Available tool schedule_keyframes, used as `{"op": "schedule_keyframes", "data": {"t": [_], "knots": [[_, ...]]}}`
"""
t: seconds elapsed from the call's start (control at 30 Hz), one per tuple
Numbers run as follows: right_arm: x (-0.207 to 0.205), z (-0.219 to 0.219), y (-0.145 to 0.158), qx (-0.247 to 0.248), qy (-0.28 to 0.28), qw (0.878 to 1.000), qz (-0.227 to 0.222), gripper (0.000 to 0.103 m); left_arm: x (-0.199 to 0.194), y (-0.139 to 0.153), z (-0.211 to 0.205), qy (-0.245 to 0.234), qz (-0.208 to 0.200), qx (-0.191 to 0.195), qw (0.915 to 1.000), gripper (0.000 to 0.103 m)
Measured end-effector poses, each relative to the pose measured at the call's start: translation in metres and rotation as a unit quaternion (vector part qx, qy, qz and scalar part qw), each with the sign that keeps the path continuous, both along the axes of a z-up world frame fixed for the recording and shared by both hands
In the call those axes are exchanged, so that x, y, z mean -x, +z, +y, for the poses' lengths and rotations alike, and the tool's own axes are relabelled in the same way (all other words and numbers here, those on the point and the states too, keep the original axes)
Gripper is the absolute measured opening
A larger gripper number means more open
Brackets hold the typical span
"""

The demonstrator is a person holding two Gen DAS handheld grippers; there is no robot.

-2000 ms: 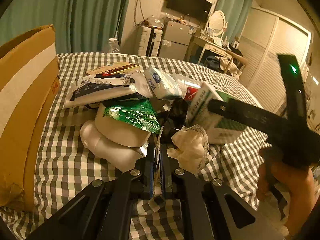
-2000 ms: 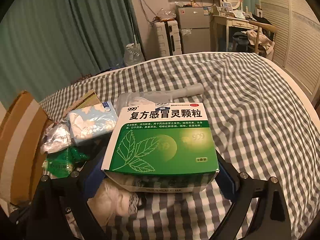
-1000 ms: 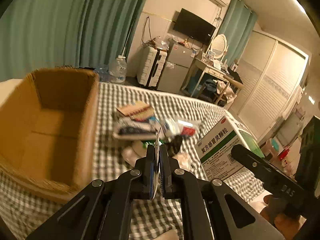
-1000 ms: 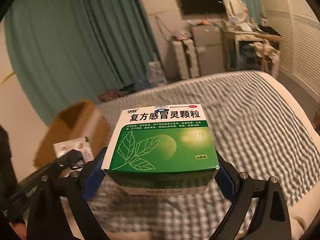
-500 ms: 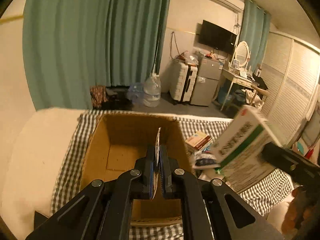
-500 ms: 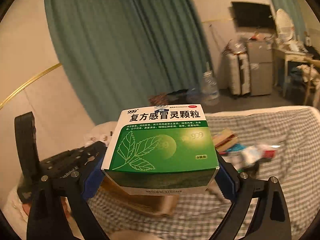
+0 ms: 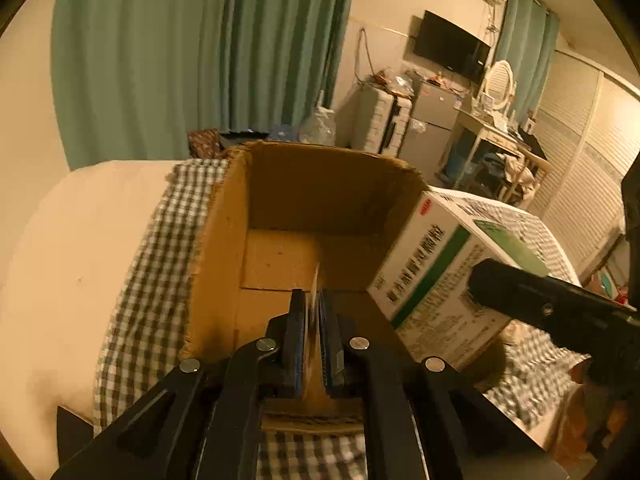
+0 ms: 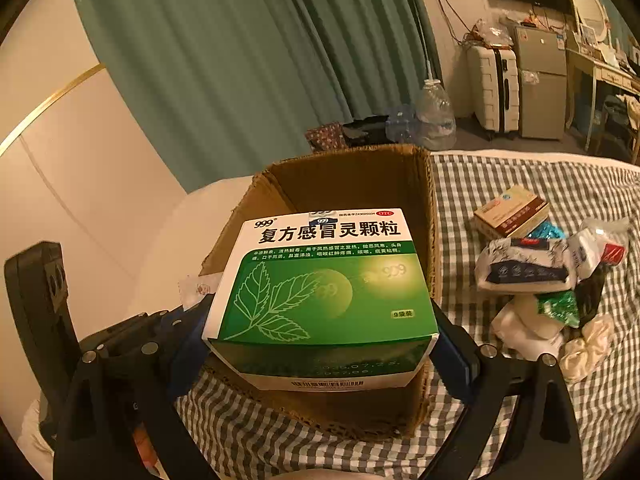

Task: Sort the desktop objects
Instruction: 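Carry the green medicine box in the right gripper and drop it into the cardboard box, then move the right gripper back to the pile toward the white lace cloth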

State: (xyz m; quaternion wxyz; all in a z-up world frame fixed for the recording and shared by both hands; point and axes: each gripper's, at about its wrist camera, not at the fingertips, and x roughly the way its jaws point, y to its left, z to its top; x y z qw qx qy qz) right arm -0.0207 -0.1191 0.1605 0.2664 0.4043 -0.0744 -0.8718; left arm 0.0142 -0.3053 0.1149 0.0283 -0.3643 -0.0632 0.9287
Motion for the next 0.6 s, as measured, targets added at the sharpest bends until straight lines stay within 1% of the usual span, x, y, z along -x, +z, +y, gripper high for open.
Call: {"op": "schedule_keyframes", "data": {"t": [0.03, 0.07, 0.1, 0.13, 0.17, 0.27, 0.33, 0.37, 0.4, 0.43, 0.5, 0.53, 0.6], "knots": [[0.001, -0.003, -0.002, -0.002, -0.004, 1.0, -0.002, 0.097, 0.001, -0.001, -0.001, 0.003, 0.001, 0.002, 1.0, 0.032], [0.002, -0.004, -0.005, -0.005, -0.008, 1.0, -0.007, 0.098, -0.002, -0.004, -0.004, 0.006, -0.001, 0.002, 1.0, 0.048], [0.001, -0.003, -0.004, -0.006, -0.011, 1.0, -0.009, 0.099, -0.005, -0.004, -0.005, 0.01, -0.001, 0.001, 1.0, 0.077], [-0.002, -0.002, -0.002, -0.006, -0.016, 1.0, -0.009, 0.099, -0.009, -0.003, -0.006, 0.012, 0.005, 0.001, 0.9999, 0.084], [-0.005, 0.002, 0.001, -0.004, -0.025, 1.0, -0.004, 0.099, -0.013, 0.0, -0.006, 0.013, 0.015, 0.006, 0.9998, 0.084], [-0.022, 0.026, 0.018, 0.009, -0.056, 0.998, 0.036, 0.099, -0.021, 0.012, -0.002, 0.018, 0.026, 0.03, 0.9991, 0.084], [-0.031, 0.045, 0.029, 0.014, -0.071, 0.996, 0.051, 0.099, -0.028, 0.023, 0.003, 0.014, 0.034, 0.028, 0.9989, 0.085], [-0.039, 0.062, 0.038, 0.019, -0.081, 0.994, 0.066, 0.099, -0.032, 0.03, 0.008, 0.01, 0.041, 0.028, 0.9987, 0.085], [-0.045, 0.073, 0.046, 0.02, -0.09, 0.993, 0.079, 0.099, -0.038, 0.038, 0.014, 0.008, 0.049, 0.027, 0.9984, 0.086], [-0.054, 0.091, 0.057, 0.021, -0.101, 0.989, 0.102, 0.099, -0.045, 0.047, 0.023, 0.007, 0.058, 0.024, 0.998, 0.093], [-0.069, 0.118, 0.073, 0.007, -0.114, 0.984, 0.137, 0.1, -0.055, 0.061, 0.041, 0.003, 0.067, 0.009, 0.9977, 0.095], [-0.076, 0.133, 0.079, -0.007, -0.116, 0.981, 0.153, 0.103, -0.062, 0.069, 0.056, 0.0, 0.074, -0.001, 0.9973, 0.096], [-0.088, 0.161, 0.083, -0.03, -0.13, 0.976, 0.174, 0.103, -0.07, 0.08, 0.088, 0.002, 0.082, -0.004, 0.9966, 0.1]]}}
